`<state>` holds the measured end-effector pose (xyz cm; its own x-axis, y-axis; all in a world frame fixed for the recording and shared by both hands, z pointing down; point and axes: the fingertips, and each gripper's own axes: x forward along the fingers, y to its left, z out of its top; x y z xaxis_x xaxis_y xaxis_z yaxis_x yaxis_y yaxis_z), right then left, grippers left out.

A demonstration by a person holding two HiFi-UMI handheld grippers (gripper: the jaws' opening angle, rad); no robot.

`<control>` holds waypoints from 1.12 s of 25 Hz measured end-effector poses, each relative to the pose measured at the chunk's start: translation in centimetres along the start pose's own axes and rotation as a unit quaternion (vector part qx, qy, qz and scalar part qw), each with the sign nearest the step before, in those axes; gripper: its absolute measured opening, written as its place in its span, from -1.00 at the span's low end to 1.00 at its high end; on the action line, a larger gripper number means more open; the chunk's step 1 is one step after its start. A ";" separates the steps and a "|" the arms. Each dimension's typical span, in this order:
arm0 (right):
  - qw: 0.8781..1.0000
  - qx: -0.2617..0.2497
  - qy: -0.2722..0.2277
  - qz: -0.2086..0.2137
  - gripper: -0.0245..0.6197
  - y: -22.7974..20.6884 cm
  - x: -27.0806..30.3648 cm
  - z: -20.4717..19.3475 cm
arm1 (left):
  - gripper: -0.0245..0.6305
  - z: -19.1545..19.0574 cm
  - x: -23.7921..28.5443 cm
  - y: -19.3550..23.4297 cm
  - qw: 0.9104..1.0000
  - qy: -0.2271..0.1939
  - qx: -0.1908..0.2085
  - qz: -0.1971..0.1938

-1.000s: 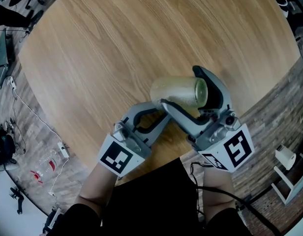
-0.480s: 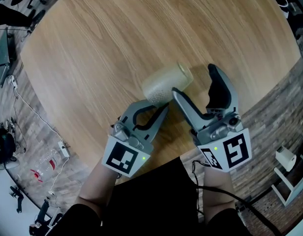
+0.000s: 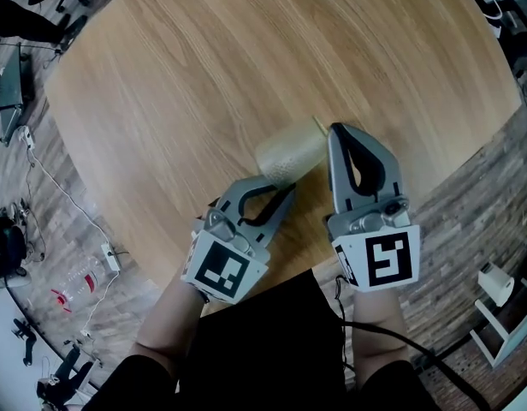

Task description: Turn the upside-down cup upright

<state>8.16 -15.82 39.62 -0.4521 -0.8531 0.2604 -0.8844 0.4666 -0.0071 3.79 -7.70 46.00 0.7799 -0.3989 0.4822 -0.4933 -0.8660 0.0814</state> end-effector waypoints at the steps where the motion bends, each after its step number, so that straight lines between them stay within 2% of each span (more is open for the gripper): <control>1: 1.000 -0.001 0.003 0.007 -0.88 0.4 0.0 0.0 | -0.86 -0.1 -0.1 -0.1 1.000 0.004 -0.002 0.002; 4: 1.000 -0.009 0.014 0.019 -0.88 1.2 0.1 -0.2 | -0.86 0.1 -0.4 -0.2 1.000 0.007 0.001 0.007; 9: 0.999 -0.017 0.046 0.015 -0.88 1.1 0.4 -1.6 | -0.86 0.7 -1.2 -0.6 1.000 0.001 0.017 0.007; 14: 0.997 0.001 0.074 0.010 -0.88 1.0 0.7 -3.5 | -0.85 0.6 -1.3 -1.0 0.999 0.021 0.042 0.004; 19: 0.994 0.027 0.105 0.008 -0.88 1.1 0.6 -5.8 | -0.85 0.1 -0.9 -1.7 0.998 0.042 0.050 0.000; 25: 0.992 0.058 0.112 0.013 -0.88 0.8 0.3 -7.0 | -0.87 -0.4 -0.4 -1.4 0.997 0.062 0.051 0.009; 28: 0.993 0.053 0.097 0.028 -0.88 1.0 -0.6 -6.4 | -0.87 -0.1 -0.8 -0.9 0.998 0.057 0.037 0.012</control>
<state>8.31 -13.39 45.68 -0.4793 -0.7606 0.4379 -0.8704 0.4761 -0.1257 3.54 -6.55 45.60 0.7172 -0.3858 0.5803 -0.4779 -0.8784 0.0066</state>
